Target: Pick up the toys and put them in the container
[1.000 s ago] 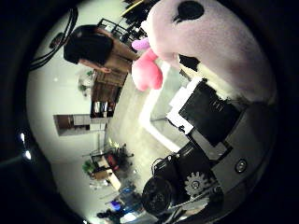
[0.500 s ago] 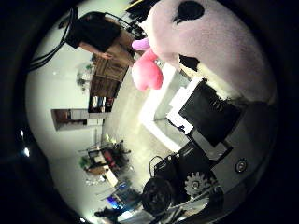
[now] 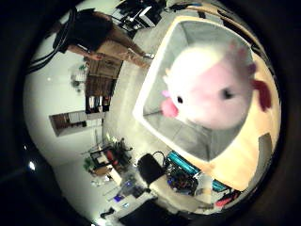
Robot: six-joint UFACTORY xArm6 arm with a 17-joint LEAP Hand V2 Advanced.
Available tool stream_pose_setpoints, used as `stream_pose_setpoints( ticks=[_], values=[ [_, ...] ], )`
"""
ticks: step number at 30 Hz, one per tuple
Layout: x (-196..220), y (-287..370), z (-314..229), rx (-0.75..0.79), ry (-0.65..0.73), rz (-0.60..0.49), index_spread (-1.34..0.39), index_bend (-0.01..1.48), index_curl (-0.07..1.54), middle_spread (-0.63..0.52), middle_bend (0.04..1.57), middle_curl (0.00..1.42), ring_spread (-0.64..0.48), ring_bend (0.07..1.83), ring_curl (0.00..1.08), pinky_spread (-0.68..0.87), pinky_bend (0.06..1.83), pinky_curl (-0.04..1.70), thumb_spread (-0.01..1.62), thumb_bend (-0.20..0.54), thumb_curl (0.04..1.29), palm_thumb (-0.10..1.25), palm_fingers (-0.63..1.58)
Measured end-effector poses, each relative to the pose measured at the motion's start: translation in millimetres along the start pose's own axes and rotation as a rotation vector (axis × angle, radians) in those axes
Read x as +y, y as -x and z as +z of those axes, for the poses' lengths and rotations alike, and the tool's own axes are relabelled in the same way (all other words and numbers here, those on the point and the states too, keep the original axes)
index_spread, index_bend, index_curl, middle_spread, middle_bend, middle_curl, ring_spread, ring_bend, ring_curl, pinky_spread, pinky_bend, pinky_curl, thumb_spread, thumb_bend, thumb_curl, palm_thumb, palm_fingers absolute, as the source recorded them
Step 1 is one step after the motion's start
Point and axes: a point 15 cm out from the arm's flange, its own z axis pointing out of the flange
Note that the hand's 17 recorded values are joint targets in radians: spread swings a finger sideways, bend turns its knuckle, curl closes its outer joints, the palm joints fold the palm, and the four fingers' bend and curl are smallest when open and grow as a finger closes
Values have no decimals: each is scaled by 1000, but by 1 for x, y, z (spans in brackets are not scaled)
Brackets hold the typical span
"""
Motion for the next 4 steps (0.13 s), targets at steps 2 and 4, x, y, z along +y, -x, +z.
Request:
stream_pose_setpoints(
  ticks=[2,4],
  values=[
    [0,-1,0,0,0,0,-447,171,537,-4,283,457,178,608,251,332,1065,331,926,-47,238,201,27],
    [-1,-3,1,2,1,3,-440,169,510,11,272,444,201,594,249,390,1058,319,919,-40,242,185,37]
  ],
)
